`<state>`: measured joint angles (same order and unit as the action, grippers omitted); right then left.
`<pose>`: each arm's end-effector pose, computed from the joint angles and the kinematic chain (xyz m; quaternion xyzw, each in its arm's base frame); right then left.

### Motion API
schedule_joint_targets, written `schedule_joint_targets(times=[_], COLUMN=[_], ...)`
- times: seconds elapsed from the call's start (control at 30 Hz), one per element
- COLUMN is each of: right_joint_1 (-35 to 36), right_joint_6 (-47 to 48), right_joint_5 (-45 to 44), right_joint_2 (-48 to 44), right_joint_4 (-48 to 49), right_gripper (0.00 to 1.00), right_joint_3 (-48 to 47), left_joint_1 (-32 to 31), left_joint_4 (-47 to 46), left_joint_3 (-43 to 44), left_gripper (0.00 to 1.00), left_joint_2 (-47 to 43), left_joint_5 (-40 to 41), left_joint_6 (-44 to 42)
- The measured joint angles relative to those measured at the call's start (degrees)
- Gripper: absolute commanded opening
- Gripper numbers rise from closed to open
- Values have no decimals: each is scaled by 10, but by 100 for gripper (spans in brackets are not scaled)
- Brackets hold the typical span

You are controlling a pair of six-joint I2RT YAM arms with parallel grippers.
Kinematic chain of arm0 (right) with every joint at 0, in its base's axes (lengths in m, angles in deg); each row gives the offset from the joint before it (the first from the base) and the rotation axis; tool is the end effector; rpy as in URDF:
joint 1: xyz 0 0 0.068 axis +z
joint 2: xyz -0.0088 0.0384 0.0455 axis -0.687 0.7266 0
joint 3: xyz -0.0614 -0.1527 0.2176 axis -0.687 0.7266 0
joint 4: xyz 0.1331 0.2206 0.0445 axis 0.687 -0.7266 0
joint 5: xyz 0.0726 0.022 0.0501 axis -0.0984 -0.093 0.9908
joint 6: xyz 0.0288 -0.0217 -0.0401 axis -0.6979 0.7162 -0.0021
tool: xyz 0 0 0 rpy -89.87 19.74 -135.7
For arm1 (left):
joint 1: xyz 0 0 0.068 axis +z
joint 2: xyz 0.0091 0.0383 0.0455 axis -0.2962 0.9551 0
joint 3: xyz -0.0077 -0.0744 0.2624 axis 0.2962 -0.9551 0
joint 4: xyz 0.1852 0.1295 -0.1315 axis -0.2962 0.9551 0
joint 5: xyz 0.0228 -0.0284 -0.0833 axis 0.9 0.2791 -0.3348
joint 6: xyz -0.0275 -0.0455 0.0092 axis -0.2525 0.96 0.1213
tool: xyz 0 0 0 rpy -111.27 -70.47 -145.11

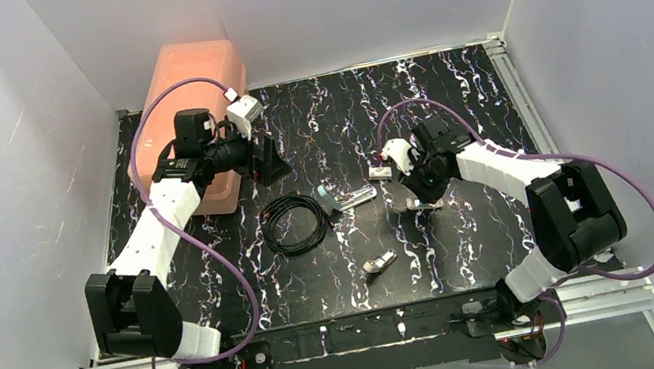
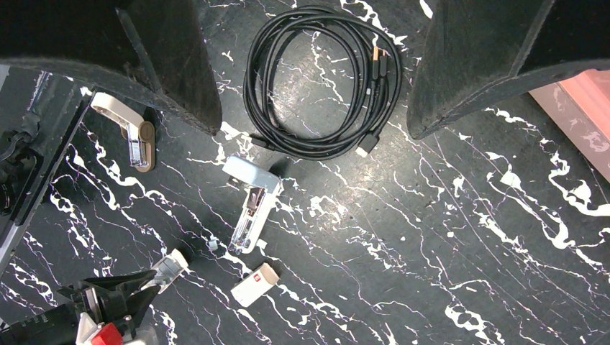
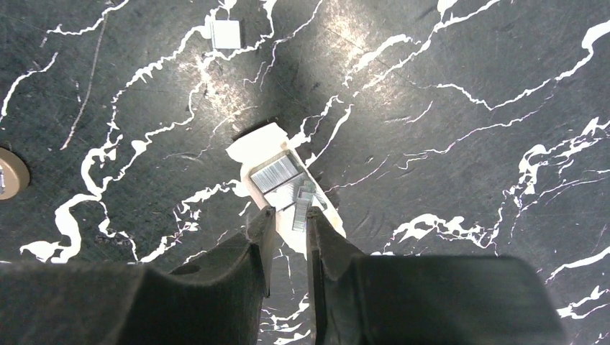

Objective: Load the staples into the stapler
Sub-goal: Pick up the staple from the staple box.

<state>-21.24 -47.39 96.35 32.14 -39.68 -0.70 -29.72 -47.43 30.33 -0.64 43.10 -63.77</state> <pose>0.2698 0.1148 0.1880 -0.4449 0.8634 0.0440 0.2340 0.3142 -0.0927 0.3210 0.3346 0.7666 -0.2973 0.4604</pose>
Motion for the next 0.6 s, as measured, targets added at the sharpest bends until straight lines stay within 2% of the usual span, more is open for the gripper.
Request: schedule_joint_targets(times=[0.3, 0.6], right_joint_1=[1, 24], right_joint_6=[0, 0], right_joint_5=[19, -9], right_joint_2=[-5, -7], right_joint_4=[-2, 1], right_gripper=[30, 30], right_joint_3=[0, 25], left_joint_1=[0, 0], left_joint_4=[0, 0], left_joint_3=[0, 0], left_gripper=[98, 98], left_joint_2=[0, 2], left_joint_5=[0, 0], left_joint_6=[-1, -2])
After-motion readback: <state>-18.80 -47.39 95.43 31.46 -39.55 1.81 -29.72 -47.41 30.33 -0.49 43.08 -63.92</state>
